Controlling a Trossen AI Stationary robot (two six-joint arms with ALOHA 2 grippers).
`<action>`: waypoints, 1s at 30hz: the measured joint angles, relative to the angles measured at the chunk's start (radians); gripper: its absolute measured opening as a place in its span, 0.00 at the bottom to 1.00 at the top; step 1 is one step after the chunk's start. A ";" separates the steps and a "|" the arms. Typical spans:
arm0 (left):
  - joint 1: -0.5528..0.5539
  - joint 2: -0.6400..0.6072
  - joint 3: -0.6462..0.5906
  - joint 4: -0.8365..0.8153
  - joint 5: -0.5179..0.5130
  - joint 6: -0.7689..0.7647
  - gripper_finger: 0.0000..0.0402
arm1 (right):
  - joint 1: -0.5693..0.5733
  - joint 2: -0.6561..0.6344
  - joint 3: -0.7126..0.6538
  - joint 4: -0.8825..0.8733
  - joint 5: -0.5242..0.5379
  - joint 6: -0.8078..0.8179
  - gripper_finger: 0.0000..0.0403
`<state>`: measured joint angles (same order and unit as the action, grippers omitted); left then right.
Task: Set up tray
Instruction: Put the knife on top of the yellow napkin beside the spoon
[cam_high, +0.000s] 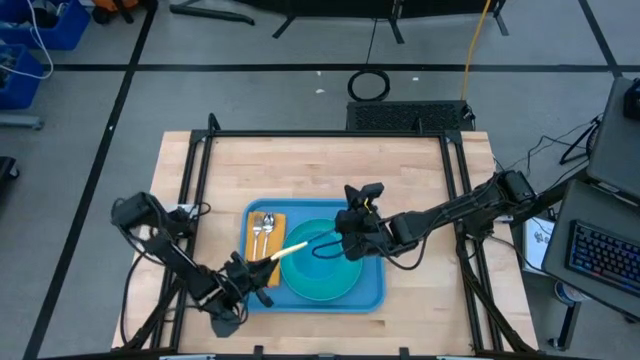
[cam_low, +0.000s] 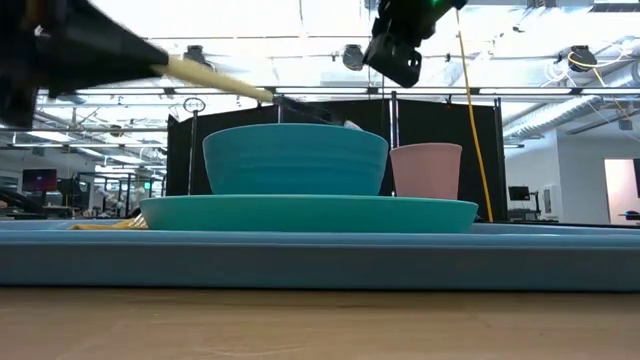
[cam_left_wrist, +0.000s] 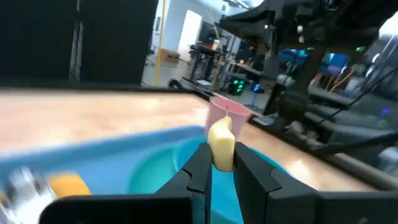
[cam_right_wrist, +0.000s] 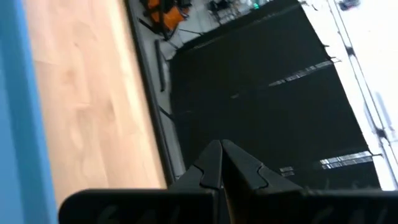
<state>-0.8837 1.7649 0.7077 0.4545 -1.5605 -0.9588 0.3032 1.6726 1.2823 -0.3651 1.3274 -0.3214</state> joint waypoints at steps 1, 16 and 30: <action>-0.001 0.030 0.001 0.019 -0.004 -0.063 0.11 | -0.004 0.000 0.000 0.009 -0.016 -0.010 0.00; 0.046 0.125 -0.005 0.060 -0.014 -0.239 0.11 | -0.053 0.001 0.000 0.227 -0.097 -0.261 0.00; 0.248 -0.270 -0.256 0.009 -0.012 -0.082 0.11 | -0.132 0.001 0.000 0.345 -0.210 -0.387 0.00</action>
<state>-0.6358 1.4950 0.4515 0.4634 -1.5723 -1.0404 0.1716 1.6737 1.2819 -0.0197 1.1174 -0.7081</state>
